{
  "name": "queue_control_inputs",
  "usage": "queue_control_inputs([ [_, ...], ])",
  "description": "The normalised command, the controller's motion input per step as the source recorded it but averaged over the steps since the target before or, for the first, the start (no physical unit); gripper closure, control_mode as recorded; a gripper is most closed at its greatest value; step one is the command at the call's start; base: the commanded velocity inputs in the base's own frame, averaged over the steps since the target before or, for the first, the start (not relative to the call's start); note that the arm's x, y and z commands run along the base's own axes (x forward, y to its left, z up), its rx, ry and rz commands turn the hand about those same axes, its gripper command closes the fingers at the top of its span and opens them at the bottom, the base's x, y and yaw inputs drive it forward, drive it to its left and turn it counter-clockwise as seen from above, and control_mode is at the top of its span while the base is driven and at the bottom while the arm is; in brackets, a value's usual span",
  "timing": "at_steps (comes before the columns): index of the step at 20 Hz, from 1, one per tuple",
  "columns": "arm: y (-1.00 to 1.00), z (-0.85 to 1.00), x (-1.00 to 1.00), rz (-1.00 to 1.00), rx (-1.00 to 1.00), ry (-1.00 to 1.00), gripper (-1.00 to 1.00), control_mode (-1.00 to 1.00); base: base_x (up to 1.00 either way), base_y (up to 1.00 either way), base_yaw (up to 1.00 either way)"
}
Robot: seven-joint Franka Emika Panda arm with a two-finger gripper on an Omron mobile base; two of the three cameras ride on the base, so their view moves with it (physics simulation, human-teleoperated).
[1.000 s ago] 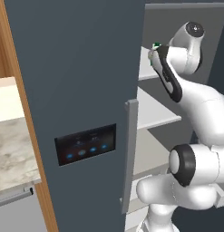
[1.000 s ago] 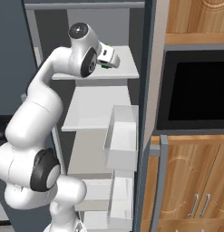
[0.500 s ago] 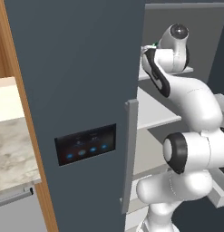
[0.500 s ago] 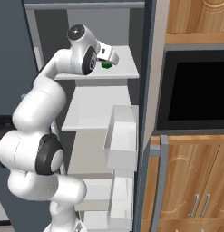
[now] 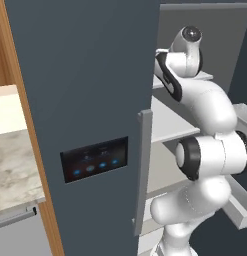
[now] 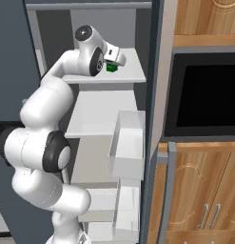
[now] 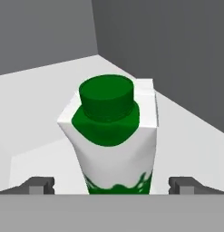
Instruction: Take a sugar cube from the saucer and place it inside the coffee. Then, grab milk from the fridge and place it next to the coffee on the counter to sweeten the coffee.
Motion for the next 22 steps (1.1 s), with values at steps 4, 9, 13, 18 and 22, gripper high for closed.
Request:
queue_control_inputs([
  [4, 0.00, -0.02, 0.22, 0.00, 0.00, 0.00, -1.00, -1.00, 0.00, 0.00, 0.00],
  [9, -0.14, -0.02, 0.21, 0.00, 0.00, 0.00, -1.00, -1.00, 0.00, 0.00, 0.00],
  [13, -0.10, -0.01, 0.16, 0.00, 0.00, 0.00, 1.00, -1.00, 0.00, 0.00, 0.00],
  [18, 0.00, 0.00, 0.00, 0.00, 0.00, 0.00, 1.00, -1.00, 0.00, 0.00, 0.00],
  [22, 0.08, 0.00, -0.66, 0.04, 0.00, -0.07, 1.00, -1.00, 0.00, 0.00, 0.00],
])
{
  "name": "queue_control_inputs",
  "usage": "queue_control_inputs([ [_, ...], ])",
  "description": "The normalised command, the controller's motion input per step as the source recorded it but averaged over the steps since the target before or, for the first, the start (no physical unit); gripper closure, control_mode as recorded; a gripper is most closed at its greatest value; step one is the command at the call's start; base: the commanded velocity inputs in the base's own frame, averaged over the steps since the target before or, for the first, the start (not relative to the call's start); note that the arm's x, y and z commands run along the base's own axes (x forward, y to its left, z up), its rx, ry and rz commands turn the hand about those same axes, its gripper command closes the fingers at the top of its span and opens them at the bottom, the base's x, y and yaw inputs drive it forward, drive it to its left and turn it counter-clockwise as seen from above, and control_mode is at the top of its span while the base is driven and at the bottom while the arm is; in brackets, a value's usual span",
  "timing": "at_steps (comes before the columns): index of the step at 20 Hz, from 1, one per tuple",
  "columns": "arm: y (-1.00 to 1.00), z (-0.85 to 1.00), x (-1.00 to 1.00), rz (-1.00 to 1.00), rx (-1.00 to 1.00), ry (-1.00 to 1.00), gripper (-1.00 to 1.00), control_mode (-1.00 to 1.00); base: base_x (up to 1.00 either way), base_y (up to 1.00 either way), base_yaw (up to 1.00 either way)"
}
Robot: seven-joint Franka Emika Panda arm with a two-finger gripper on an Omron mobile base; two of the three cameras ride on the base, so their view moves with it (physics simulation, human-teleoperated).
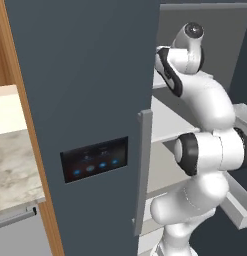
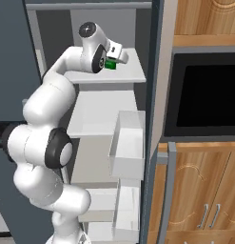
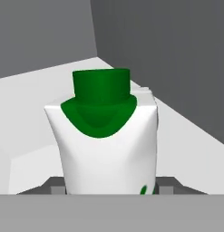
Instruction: Take a sugar cube from the saucer and place it inside the coffee. Then, grab milk from the fridge and place it next to the coffee on the counter to sweeten the coffee.
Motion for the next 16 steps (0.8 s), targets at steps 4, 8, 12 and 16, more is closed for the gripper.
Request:
queue_control_inputs([
  [4, 0.30, 0.00, -1.00, 0.12, 0.00, -0.26, 1.00, -1.00, 0.00, 0.00, 0.00],
  [8, 0.30, 0.14, -1.00, 0.11, 0.00, -0.28, 1.00, -1.00, 0.00, 0.00, 0.00],
  [12, 0.25, 0.22, -1.00, 0.08, 0.00, -0.04, 1.00, -1.00, 0.00, 0.00, 0.00],
  [16, 0.25, 0.11, -1.00, 0.03, 0.00, 0.14, 1.00, -1.00, 0.00, 0.00, 0.00],
])
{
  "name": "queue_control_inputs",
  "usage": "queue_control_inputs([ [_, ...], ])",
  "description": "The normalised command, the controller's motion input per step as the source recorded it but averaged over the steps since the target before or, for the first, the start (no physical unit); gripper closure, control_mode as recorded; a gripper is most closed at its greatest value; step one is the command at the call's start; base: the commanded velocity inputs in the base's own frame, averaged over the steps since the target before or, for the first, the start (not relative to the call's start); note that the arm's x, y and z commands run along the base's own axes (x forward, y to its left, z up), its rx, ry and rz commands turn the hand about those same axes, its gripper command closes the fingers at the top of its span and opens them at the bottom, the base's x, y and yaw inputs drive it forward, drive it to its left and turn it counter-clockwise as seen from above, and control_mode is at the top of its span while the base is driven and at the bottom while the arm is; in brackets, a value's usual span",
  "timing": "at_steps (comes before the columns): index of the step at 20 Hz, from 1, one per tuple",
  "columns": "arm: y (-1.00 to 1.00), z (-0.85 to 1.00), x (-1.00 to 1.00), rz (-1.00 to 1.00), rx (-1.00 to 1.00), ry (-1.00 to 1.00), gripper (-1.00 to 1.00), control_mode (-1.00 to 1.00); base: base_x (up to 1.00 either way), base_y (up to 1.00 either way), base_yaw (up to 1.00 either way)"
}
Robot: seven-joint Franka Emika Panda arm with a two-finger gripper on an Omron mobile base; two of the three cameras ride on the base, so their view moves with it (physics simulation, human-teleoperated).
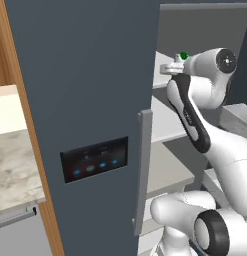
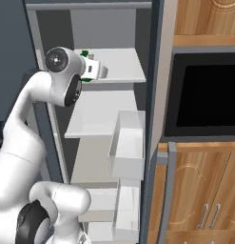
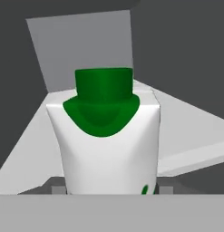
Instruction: Take a sugar cube from the saucer and place it inside the coffee. Then, grab milk from the fridge and place it next to the coffee on the counter to sweeten the coffee.
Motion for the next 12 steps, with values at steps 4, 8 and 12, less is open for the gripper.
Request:
queue_control_inputs([
  [4, 0.20, -0.09, -1.00, 0.03, -0.04, 0.26, 1.00, -1.00, 0.00, 0.00, 0.00],
  [8, 0.02, -0.49, -1.00, 0.01, -0.02, 0.23, 1.00, -1.00, 0.00, 0.00, 0.00],
  [12, 0.00, -0.79, -1.00, 0.03, -0.01, 0.20, 1.00, -1.00, 0.00, 0.00, 0.00],
])
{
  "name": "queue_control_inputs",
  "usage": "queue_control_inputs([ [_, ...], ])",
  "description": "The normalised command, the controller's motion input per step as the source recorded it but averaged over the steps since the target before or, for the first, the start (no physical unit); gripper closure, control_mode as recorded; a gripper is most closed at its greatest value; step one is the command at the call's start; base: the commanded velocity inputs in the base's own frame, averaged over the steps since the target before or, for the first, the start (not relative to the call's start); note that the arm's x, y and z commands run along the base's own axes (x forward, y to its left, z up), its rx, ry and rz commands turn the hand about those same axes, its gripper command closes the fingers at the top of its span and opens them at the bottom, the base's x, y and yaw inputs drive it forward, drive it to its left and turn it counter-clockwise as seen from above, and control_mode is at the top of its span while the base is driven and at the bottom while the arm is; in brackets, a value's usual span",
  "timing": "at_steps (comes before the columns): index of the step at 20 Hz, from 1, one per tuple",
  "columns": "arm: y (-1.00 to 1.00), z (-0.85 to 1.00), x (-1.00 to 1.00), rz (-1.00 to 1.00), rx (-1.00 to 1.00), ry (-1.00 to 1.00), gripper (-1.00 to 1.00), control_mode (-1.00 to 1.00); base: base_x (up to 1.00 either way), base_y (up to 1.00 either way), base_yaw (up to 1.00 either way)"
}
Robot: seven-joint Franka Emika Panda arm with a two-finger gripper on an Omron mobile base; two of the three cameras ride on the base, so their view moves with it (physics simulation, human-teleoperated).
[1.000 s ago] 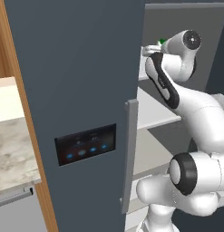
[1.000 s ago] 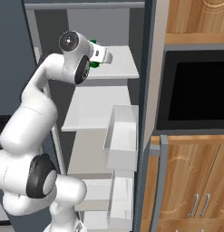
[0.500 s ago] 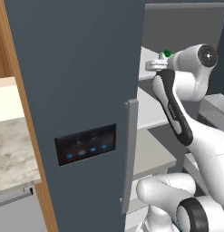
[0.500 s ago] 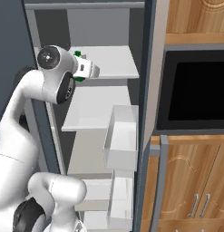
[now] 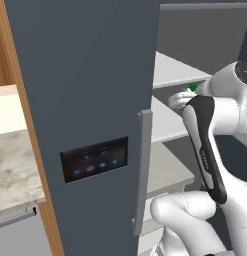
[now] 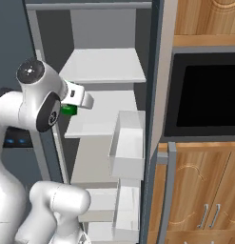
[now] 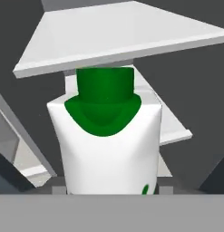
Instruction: Take a sugar cube from the saucer and place it inside the coffee. Then, grab milk from the fridge and place it next to the coffee on the counter to sweeten the coffee.
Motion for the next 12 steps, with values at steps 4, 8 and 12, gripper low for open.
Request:
queue_control_inputs([
  [4, 0.00, -0.84, -1.00, 0.07, -0.01, 0.00, 1.00, -1.00, 0.00, 0.00, 0.00],
  [8, 0.13, -0.56, -0.75, 0.09, -0.03, 0.00, 1.00, 1.00, -0.25, 0.12, 0.08],
  [12, 0.00, 0.00, 0.00, 0.00, 0.00, 0.00, 1.00, 1.00, -0.80, 0.75, 0.77],
])
